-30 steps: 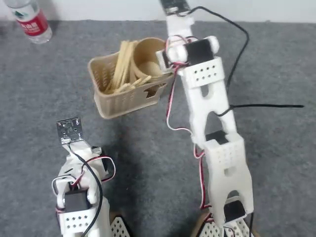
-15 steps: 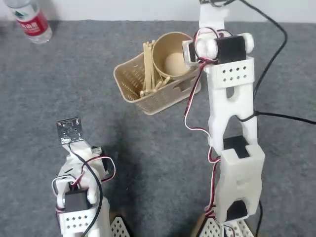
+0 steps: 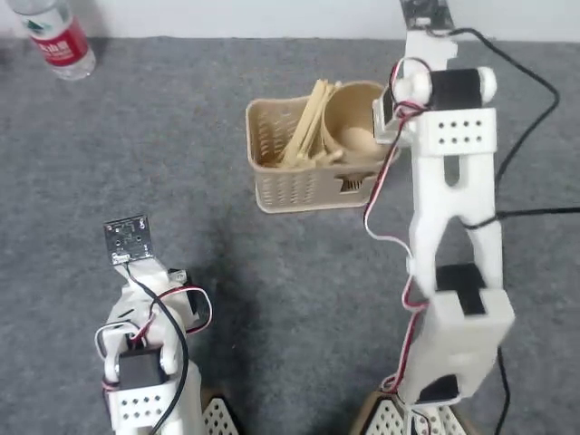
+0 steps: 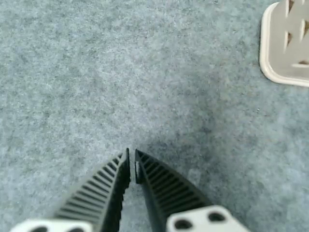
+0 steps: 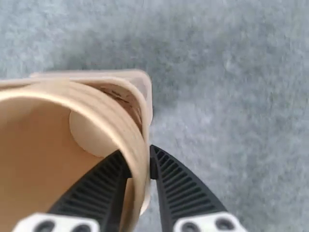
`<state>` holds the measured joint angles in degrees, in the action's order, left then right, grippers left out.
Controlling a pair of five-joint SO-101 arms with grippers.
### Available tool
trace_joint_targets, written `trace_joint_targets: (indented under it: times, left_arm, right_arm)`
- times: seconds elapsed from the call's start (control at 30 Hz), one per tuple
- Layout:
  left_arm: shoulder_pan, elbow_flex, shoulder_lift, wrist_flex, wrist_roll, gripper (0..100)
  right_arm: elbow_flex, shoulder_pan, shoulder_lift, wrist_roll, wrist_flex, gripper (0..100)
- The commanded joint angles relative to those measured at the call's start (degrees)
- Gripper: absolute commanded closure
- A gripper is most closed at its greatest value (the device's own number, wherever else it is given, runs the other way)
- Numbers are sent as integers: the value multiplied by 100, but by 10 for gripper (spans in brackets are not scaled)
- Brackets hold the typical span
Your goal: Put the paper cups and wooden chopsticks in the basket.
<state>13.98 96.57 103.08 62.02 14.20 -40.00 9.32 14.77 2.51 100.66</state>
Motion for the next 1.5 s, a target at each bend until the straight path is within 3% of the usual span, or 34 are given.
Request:
trace_joint_targets:
  times: [0.0, 0.3, 0.57, 0.7, 0.8, 1.07, 1.33, 1.47]
  left_arm:
    - [18, -22, 114, -132, 62, 987]
    - [18, -22, 114, -123, 62, 987]
    - [18, -22, 114, -123, 62, 987]
    - [18, -22, 114, -123, 62, 987]
    - [18, -22, 114, -123, 62, 987]
    - [18, -22, 114, -123, 62, 987]
    - [18, -22, 114, -132, 62, 987]
    - [18, -22, 114, -132, 62, 987]
  right_arm:
    - [536, 84, -1095, -53, 259, 992]
    - [1213, -259, -1508, -62, 251, 992]
    - [1134, -145, -1270, -53, 207, 984]
    - [835, 57, -1288, -167, 207, 843]
    - [440, 321, -1288, -862, 207, 760]
    - [-888, 391, -1297, -1275, 224, 798]
    - [-1574, -558, -2316, -1301, 224, 813]
    - [-870, -1095, -3222, -1644, 224, 998]
